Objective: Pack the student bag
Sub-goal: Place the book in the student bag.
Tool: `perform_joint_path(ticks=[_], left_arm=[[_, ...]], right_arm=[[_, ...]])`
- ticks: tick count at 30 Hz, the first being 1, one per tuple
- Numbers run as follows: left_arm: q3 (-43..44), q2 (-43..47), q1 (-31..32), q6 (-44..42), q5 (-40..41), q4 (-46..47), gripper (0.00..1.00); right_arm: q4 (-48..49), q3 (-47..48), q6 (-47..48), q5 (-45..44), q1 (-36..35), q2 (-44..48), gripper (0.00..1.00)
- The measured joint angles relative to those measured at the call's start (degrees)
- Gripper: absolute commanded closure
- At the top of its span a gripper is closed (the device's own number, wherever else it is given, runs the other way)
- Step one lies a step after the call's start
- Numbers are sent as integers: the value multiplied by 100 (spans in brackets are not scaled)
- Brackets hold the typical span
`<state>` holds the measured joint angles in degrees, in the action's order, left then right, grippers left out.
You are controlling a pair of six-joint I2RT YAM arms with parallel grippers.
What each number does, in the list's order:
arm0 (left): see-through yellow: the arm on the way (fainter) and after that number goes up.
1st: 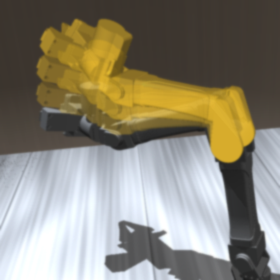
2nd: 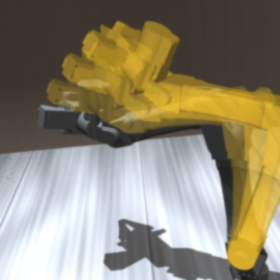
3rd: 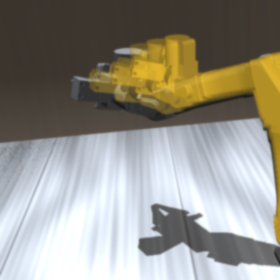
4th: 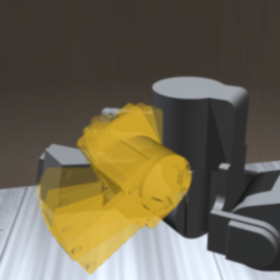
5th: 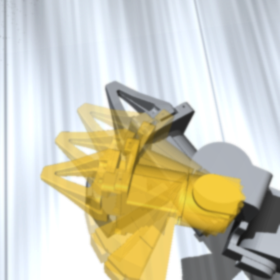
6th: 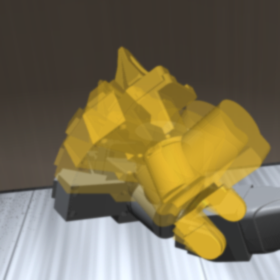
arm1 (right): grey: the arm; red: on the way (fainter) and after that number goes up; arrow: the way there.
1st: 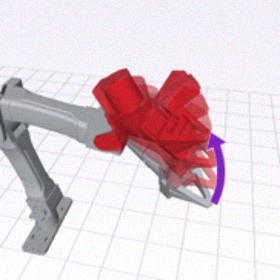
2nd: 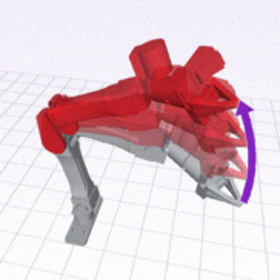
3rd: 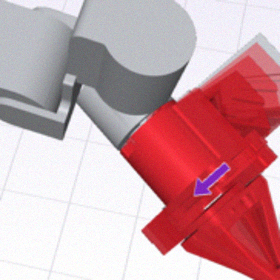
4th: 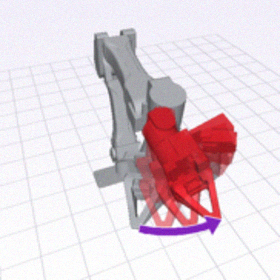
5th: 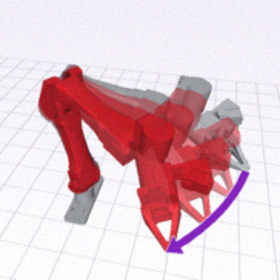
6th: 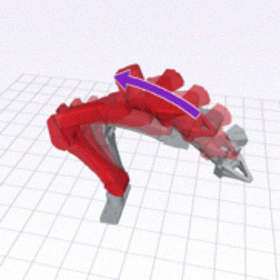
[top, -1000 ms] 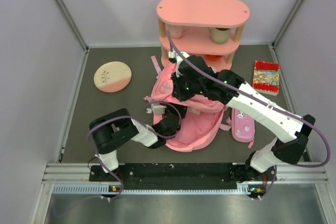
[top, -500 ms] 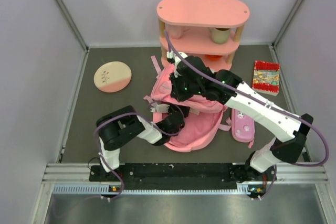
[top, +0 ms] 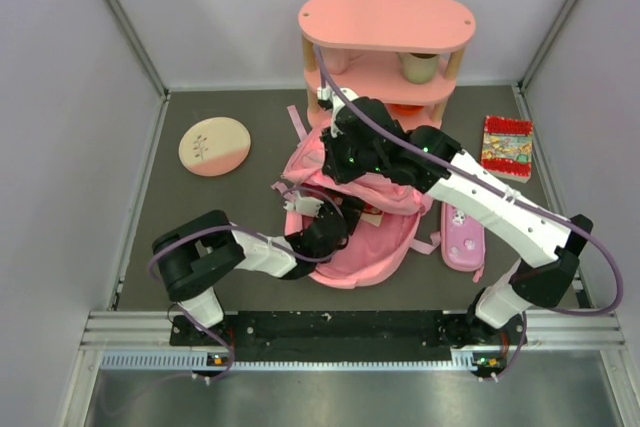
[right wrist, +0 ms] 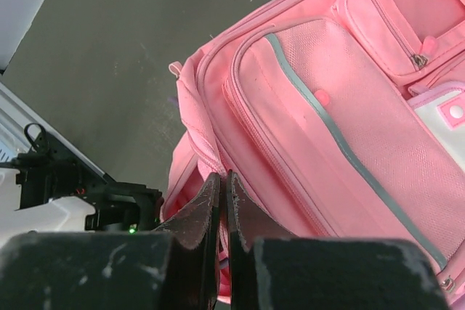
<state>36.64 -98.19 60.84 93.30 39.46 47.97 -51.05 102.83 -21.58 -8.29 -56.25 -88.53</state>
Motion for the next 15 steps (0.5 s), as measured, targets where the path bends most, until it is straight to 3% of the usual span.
perform_joint_path(ticks=[12, 15], left_arm=[[-199, 590, 146, -28, -328, -1001, 2], [-57, 778, 153, -44, -435, -1541, 11]], right_arm=[[2, 109, -7, 85, 94, -125, 100], [2, 111, -9, 87, 94, -125, 100]])
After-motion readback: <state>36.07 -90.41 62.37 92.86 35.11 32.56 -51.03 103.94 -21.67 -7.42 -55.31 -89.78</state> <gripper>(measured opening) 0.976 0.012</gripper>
